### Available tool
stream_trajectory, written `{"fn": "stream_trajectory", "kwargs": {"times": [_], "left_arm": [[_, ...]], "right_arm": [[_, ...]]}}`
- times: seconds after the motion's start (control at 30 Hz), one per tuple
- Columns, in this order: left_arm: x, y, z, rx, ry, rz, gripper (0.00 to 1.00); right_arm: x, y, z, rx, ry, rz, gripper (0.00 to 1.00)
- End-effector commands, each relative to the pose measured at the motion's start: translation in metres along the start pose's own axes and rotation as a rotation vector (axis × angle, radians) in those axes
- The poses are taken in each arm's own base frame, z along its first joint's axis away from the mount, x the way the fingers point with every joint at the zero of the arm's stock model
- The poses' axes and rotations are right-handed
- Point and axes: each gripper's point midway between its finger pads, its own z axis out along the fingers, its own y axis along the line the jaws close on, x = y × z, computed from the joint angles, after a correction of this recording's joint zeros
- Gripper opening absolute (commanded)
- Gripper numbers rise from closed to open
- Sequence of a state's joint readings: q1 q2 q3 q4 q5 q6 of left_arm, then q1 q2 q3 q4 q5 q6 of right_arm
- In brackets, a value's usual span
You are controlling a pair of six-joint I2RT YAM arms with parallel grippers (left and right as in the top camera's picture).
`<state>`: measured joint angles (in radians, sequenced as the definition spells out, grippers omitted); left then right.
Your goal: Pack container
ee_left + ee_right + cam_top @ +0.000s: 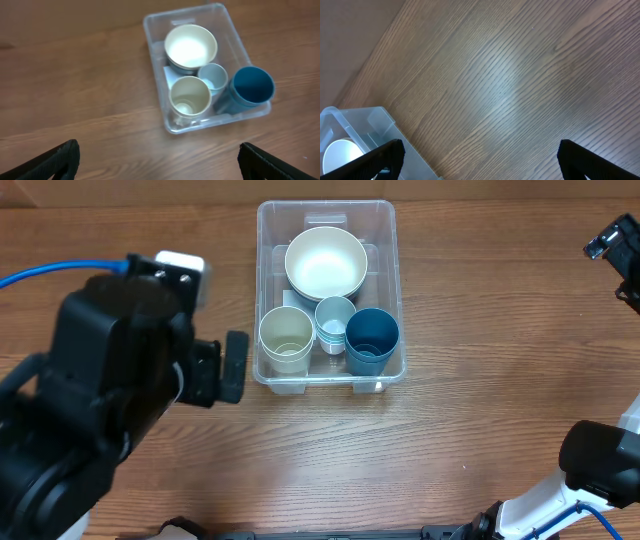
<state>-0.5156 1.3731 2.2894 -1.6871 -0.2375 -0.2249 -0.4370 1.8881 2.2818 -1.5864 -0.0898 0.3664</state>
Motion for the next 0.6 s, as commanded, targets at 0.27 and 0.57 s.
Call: {"fn": "stream_trajectory", "kwargs": {"times": [0.27,0.57], "left_arm": [[0.083,0.088,-0.093,-0.254,-0.393,-0.228,1.0],[0.083,0.069,0.051,-0.044,-0.889,-0.116,1.0]], "right_arm": [[-0.004,0.004,-0.011,-0.019,-0.035,0.002,1.0],[-0.004,0.004,-0.011,-0.019,-0.035,0.002,1.0]]}}
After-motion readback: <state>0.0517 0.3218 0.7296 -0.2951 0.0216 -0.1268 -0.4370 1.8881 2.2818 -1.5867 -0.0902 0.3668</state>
